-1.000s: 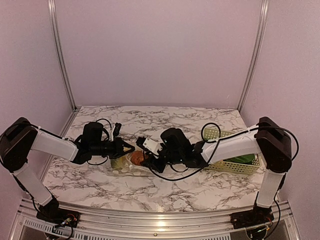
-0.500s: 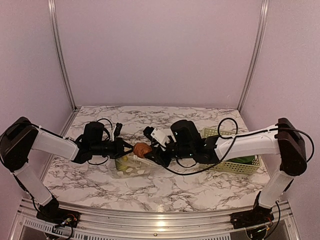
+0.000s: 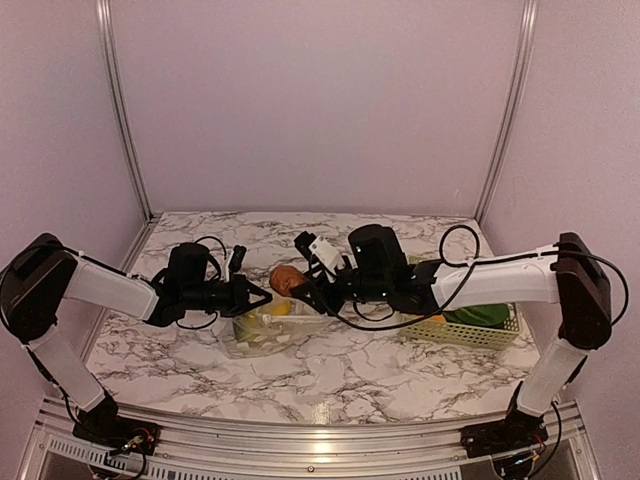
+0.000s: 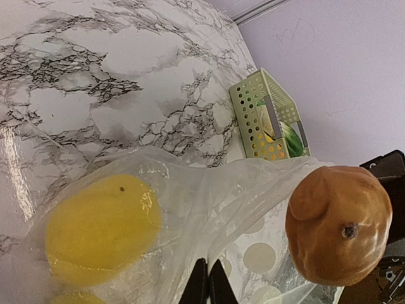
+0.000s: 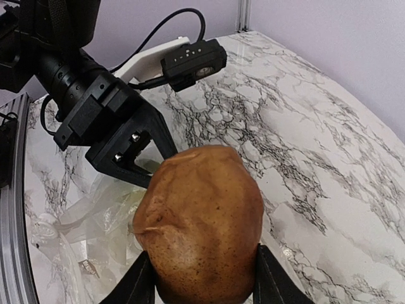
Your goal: Open the zip-top bag and remove the fake food
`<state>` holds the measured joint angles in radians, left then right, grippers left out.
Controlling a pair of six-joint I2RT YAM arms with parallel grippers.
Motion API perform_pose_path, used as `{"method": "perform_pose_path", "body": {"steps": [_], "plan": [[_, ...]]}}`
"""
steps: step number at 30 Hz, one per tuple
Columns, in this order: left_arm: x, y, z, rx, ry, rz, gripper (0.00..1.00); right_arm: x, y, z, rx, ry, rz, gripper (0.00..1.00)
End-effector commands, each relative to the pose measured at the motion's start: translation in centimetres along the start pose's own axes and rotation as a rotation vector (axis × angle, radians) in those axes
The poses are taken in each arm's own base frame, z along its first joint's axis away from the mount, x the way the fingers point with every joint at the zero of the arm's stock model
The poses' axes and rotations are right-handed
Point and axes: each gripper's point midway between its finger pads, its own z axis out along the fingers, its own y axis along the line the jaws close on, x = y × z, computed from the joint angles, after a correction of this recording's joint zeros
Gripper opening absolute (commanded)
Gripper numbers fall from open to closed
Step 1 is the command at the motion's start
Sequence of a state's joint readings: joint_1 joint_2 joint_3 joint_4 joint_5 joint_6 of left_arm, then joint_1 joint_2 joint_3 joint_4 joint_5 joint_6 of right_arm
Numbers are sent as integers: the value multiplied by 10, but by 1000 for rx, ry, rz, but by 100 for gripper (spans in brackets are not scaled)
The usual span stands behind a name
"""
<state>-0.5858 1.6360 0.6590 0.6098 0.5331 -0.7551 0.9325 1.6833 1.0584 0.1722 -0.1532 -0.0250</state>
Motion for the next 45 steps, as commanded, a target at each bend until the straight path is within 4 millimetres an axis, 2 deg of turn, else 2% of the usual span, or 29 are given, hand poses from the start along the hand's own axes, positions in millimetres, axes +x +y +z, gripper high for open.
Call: {"method": "perform_pose_path", "body": {"steps": [1, 4, 8, 13, 22, 29, 38, 45], "plan": [[0, 2, 1, -18, 2, 13, 0, -25, 2, 11, -23, -39, 14, 29], [0, 6, 1, -36, 3, 11, 0, -36, 2, 4, -16, -63, 10, 30], [1, 10, 3, -43, 6, 4, 0, -48, -11, -17, 20, -84, 43, 30], [-1, 7, 6, -29, 7, 3, 0, -33, -45, -53, 118, -73, 105, 30], [0, 8, 6, -29, 9, 7, 0, 12, -118, -141, 327, -74, 283, 31], [-2, 7, 9, -24, 10, 7, 0, 78, -181, -201, 535, -3, 496, 32], [-4, 5, 10, -23, 12, 9, 0, 141, -219, -246, 695, 37, 712, 34], [-4, 5, 8, -29, 14, 15, 0, 172, -236, -279, 874, 71, 771, 44]]}}
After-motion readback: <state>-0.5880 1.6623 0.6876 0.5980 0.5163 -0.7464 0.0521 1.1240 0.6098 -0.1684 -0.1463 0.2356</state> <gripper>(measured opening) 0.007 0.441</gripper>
